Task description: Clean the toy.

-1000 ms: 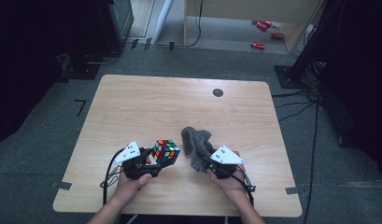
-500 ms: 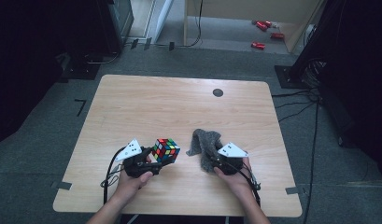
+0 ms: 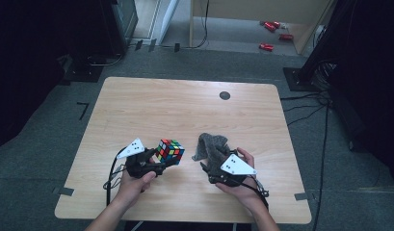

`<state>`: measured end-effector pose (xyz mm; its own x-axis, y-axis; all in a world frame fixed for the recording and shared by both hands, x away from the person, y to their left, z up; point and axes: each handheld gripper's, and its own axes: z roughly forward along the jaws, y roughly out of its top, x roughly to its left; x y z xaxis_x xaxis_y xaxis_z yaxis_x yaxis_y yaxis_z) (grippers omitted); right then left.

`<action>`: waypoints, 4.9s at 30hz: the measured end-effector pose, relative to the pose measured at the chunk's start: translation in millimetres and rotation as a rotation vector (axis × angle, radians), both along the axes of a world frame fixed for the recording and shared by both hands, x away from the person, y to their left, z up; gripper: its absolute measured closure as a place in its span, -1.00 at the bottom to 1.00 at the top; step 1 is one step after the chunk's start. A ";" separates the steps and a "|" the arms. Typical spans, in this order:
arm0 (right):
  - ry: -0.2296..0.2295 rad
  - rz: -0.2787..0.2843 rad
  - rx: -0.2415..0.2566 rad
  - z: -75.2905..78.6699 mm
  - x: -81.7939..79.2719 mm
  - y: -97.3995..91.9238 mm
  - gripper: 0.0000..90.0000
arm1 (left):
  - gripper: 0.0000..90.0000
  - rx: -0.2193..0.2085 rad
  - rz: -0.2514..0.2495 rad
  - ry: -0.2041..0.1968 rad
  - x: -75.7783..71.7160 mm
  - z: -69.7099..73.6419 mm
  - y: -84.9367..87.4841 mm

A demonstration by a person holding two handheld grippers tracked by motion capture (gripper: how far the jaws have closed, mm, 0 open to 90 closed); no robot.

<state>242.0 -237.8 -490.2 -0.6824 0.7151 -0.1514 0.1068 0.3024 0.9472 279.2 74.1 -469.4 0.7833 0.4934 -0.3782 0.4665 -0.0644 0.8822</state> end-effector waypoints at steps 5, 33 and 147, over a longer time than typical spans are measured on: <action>-0.048 0.076 0.008 0.3 -8.3 18.5 -0.52 | -0.23 0.004 -0.032 0.020 -1.5 2.0 -5.8; -0.286 0.159 -0.087 -8.1 -24.3 50.5 -0.28 | -0.23 0.005 -0.218 0.254 3.5 -1.1 -32.8; 0.348 -0.317 0.102 -14.7 27.8 -21.6 0.65 | -0.24 0.365 0.030 -0.417 -23.9 -14.3 -29.6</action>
